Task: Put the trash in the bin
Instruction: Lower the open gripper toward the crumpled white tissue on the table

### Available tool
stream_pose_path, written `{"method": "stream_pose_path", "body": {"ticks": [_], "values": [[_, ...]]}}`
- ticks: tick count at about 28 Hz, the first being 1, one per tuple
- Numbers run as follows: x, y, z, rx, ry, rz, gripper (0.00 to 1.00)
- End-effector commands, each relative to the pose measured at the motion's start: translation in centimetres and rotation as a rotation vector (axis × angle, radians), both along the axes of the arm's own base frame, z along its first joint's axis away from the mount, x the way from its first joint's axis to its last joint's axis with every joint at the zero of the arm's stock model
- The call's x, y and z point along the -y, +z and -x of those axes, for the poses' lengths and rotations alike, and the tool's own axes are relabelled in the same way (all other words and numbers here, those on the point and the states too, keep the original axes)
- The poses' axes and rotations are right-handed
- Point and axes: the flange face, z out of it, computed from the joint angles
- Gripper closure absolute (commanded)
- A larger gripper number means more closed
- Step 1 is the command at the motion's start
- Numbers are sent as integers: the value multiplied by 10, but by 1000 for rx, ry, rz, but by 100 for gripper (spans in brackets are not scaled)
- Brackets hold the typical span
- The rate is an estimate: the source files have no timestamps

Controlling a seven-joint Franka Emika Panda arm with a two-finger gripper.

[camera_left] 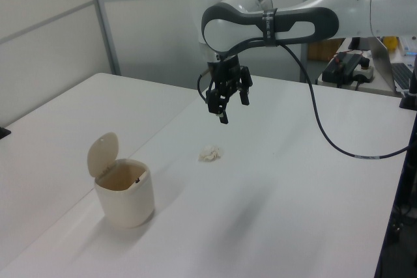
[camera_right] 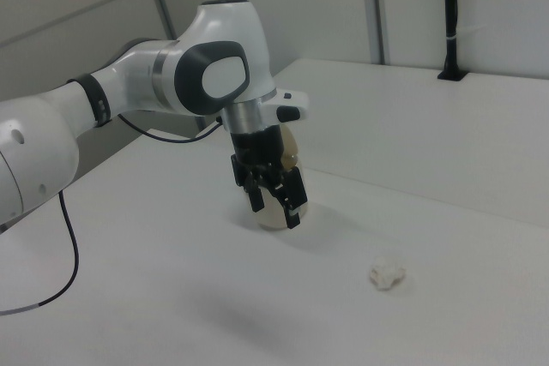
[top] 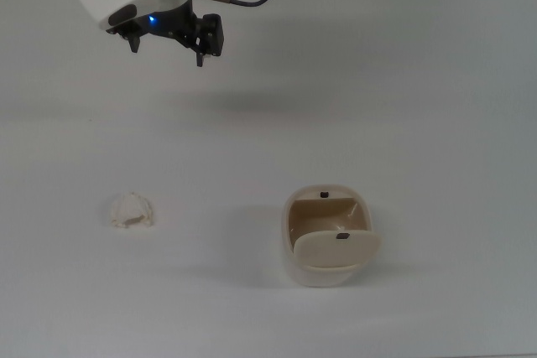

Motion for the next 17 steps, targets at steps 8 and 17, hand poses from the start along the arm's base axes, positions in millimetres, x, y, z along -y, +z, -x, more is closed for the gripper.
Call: {"method": "stream_pose_path", "body": {"ticks": [8,17], "values": [[8,-35,-21,113,-34,-53,0],[28,-67,-38,156,-113,-52,0]]}}
